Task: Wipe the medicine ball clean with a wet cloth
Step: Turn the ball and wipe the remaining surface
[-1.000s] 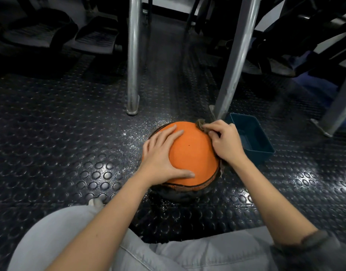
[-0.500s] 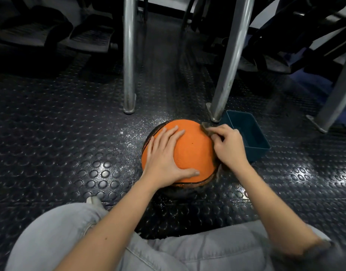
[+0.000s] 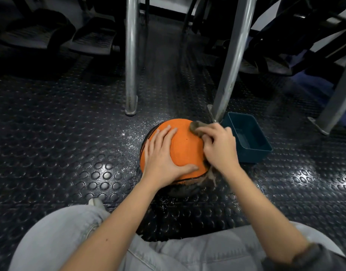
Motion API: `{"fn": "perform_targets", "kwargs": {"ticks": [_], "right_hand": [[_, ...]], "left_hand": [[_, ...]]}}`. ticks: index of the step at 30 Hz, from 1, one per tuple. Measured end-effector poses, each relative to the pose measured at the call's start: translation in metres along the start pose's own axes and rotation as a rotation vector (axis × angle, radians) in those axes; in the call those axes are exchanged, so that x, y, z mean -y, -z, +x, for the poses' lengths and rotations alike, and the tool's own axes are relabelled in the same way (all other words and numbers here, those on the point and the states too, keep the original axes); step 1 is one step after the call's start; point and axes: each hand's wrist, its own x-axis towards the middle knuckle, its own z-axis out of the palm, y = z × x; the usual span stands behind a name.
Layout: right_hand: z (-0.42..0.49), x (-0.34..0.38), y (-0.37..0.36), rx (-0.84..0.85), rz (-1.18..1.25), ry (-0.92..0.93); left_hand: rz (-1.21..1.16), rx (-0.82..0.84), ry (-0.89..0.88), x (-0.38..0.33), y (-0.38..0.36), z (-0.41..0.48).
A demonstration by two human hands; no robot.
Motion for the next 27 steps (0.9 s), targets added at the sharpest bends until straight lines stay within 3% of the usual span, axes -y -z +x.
{"fn": "perform_targets", "kwargs": {"ticks": [2,4,8,10,12,14,18,20,24,27], "right_hand": [[0.026,-0.008,-0.002,0.061,0.098,-0.109],[0.025,-0.006,-0.003,0.054,0.049,-0.119],[-0.029,0.021,0.000,-0.082,-0.038,0.142],[-0.051,0.027,-0.001,-0.069,-0.076,0.334],[-0.048,0.024,0.002,-0.034,-0.098,0.410],[-0.030,0.016,0.005,-0.023,-0.090,0.354],[0.026,-0.001,0.004,0.119,-0.144,0.027],[0.030,-0.003,0.003,0.142,-0.239,0.015],[-0.019,0.019,0.006,-0.028,-0.205,0.253],[-0.056,0.031,0.002,-0.002,-0.228,0.455]], "left_hand": [[0.000,0.023,-0.004,-0.001,0.001,-0.001],[0.001,0.002,0.000,-0.001,-0.001,-0.002],[-0.015,-0.093,-0.005,0.002,-0.006,-0.002],[-0.032,-0.104,-0.005,0.005,-0.008,-0.003],[-0.026,-0.104,-0.019,0.004,-0.009,-0.002],[0.004,-0.086,-0.015,0.002,-0.007,0.000],[0.017,0.000,-0.030,0.000,-0.005,-0.002],[0.016,-0.011,-0.038,0.000,-0.005,-0.004],[-0.013,-0.110,-0.037,0.002,-0.009,-0.004],[-0.066,-0.135,-0.061,0.004,-0.011,-0.005]]}}
